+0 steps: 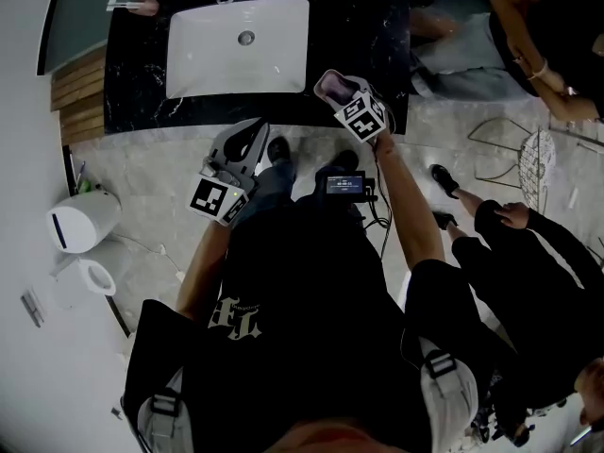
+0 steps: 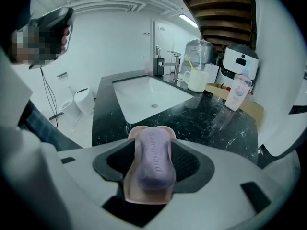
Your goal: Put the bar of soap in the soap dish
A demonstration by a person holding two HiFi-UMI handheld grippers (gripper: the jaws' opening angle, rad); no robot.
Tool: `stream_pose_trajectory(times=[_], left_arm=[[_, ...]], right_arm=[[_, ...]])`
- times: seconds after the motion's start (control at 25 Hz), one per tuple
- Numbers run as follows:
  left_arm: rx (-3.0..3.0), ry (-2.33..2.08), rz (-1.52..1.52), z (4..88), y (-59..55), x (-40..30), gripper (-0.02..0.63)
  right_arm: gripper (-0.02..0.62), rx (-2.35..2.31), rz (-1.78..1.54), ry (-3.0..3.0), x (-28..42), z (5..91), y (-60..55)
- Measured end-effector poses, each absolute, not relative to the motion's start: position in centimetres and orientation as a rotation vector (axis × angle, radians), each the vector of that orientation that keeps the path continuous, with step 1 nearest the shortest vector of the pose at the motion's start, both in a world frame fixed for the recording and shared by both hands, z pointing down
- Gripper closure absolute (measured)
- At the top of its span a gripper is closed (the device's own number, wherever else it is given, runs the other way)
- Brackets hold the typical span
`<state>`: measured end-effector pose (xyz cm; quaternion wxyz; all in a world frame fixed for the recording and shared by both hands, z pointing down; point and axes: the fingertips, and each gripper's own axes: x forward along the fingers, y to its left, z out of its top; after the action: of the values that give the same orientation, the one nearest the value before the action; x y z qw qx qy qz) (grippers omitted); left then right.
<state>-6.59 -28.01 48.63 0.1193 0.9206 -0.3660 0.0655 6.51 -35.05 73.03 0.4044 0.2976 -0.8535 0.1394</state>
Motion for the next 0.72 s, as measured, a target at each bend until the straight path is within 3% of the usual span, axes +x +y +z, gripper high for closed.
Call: stream_pose_trajectory(times=[0.4,0.72], left_arm=[[2.716,-1.06,0.177,47.9,-28.2,-6.3,0.598],[2.749,-1.02,0.173,47.6,-27.9,-5.5,0.598]], right_arm=[[0.374,1.006,0.348,-2.3,9.4,62.0,-32.1],[0.574,1.41,0.445,-2.355,15.3,51.2,-26.1]])
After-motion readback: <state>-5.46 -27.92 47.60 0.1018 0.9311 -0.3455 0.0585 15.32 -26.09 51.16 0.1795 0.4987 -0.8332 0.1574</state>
